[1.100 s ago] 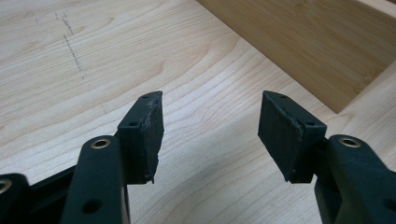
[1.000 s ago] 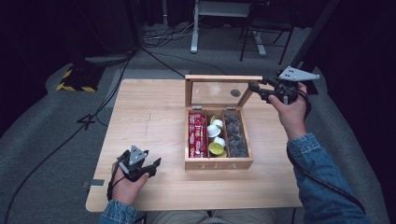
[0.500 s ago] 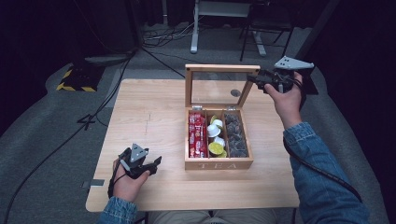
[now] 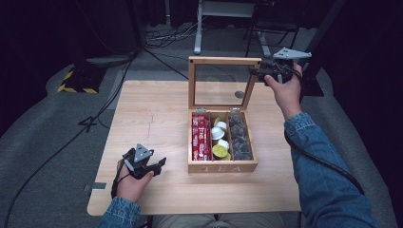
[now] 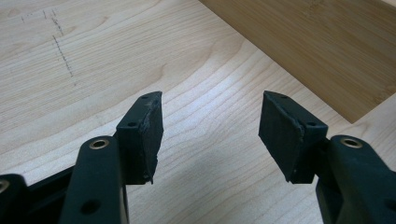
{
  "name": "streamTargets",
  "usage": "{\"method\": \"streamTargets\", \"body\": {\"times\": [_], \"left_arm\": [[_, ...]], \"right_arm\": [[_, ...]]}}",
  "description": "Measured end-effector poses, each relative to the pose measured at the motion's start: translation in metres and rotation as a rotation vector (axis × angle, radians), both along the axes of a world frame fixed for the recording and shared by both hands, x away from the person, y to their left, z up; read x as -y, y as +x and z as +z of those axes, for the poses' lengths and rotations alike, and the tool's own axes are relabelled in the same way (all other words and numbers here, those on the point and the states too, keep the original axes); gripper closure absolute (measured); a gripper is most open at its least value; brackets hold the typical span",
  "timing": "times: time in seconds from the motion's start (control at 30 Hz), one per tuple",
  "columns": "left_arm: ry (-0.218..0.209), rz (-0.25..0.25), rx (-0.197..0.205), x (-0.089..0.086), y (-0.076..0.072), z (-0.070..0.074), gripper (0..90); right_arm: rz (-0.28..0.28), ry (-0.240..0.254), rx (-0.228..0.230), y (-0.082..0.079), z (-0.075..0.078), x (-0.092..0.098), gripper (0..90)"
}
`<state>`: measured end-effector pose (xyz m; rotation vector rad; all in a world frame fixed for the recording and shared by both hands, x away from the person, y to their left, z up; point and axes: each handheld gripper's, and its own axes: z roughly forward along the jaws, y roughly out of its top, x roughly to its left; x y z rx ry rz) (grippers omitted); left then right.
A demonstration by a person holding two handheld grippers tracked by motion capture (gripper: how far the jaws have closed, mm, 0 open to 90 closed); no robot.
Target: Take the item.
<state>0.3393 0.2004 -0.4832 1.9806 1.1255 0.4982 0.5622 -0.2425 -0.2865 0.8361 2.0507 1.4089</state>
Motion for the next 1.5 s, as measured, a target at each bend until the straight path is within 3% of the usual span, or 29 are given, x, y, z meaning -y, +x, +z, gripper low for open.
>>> {"method": "streamTargets", "body": {"times": [0.5, 0.83, 0.9, 1.37, 1.5], "left_arm": [[0.003, -0.007, -0.005, -0.001, 0.001, -0.001, 40.6], [0.002, -0.009, -0.009, 0.000, 0.000, -0.001, 40.6], [0.001, -0.009, -0.009, 0.000, 0.000, -0.001, 40.6], [0.006, -0.013, -0.013, 0.000, 0.002, -0.001, 40.4], [-0.007, -0.001, -0.021, -0.002, 0.003, 0.000, 39.8]], "right_arm": [[-0.011, 0.004, -0.036, 0.031, -0.009, -0.007, 40.2], [-0.056, 0.005, -0.072, 0.044, -0.025, -0.009, 31.9], [-0.051, 0.011, -0.077, 0.045, -0.026, -0.008, 35.5], [-0.049, 0.032, -0.072, 0.036, -0.021, 0.004, 32.6], [-0.026, 0.041, -0.130, 0.025, -0.015, 0.008, 37.9]]}}
